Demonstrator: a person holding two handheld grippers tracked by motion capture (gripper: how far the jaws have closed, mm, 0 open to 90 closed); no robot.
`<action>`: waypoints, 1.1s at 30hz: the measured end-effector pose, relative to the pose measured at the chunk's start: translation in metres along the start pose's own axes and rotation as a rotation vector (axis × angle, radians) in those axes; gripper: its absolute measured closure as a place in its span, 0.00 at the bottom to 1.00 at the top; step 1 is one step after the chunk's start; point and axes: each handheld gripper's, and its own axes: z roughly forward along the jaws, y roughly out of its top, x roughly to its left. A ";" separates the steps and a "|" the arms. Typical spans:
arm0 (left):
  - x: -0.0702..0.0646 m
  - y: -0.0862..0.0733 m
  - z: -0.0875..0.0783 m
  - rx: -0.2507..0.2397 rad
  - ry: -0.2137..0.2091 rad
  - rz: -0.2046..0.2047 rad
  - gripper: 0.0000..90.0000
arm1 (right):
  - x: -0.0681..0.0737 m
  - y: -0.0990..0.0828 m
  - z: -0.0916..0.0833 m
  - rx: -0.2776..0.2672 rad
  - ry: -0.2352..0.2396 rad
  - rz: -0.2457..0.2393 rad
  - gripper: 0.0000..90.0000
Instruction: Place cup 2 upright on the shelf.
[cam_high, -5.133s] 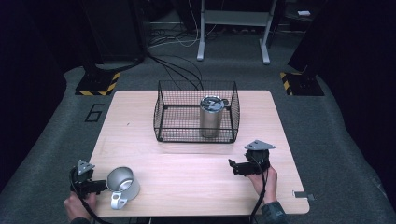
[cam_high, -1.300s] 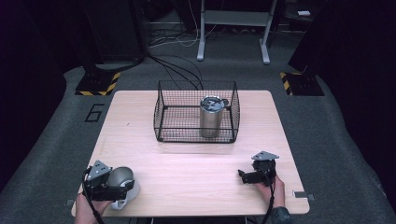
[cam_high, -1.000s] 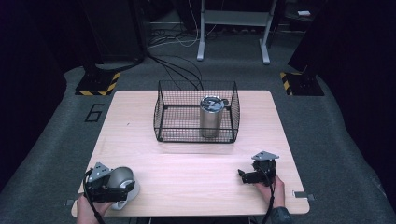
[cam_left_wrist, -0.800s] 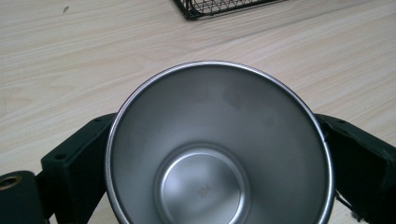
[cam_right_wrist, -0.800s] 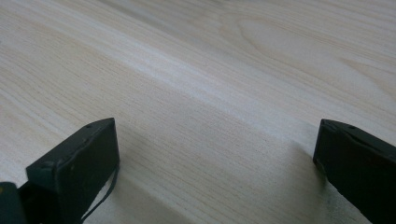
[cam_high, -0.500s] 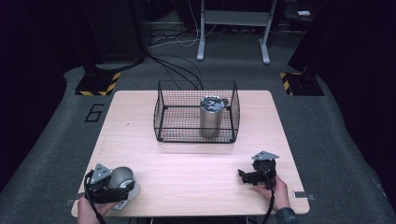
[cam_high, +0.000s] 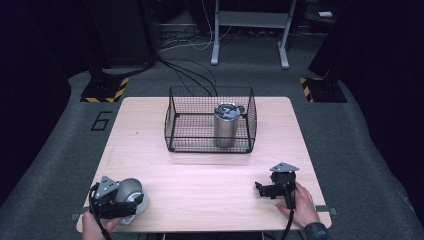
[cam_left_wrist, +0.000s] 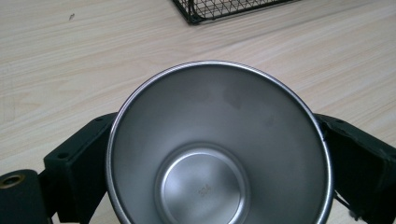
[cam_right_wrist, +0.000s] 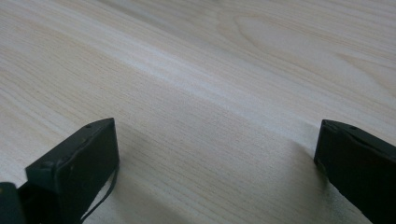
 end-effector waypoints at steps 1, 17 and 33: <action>0.001 0.001 0.000 -0.009 0.003 -0.003 0.07 | 0.000 0.000 0.000 0.001 0.000 -0.003 0.00; -0.001 0.023 -0.002 -0.010 -0.026 0.044 0.07 | 0.000 0.000 0.000 -0.002 0.003 -0.002 0.00; -0.018 0.048 0.013 -0.016 -0.065 0.085 0.07 | 0.000 0.000 0.000 -0.003 0.003 -0.004 0.00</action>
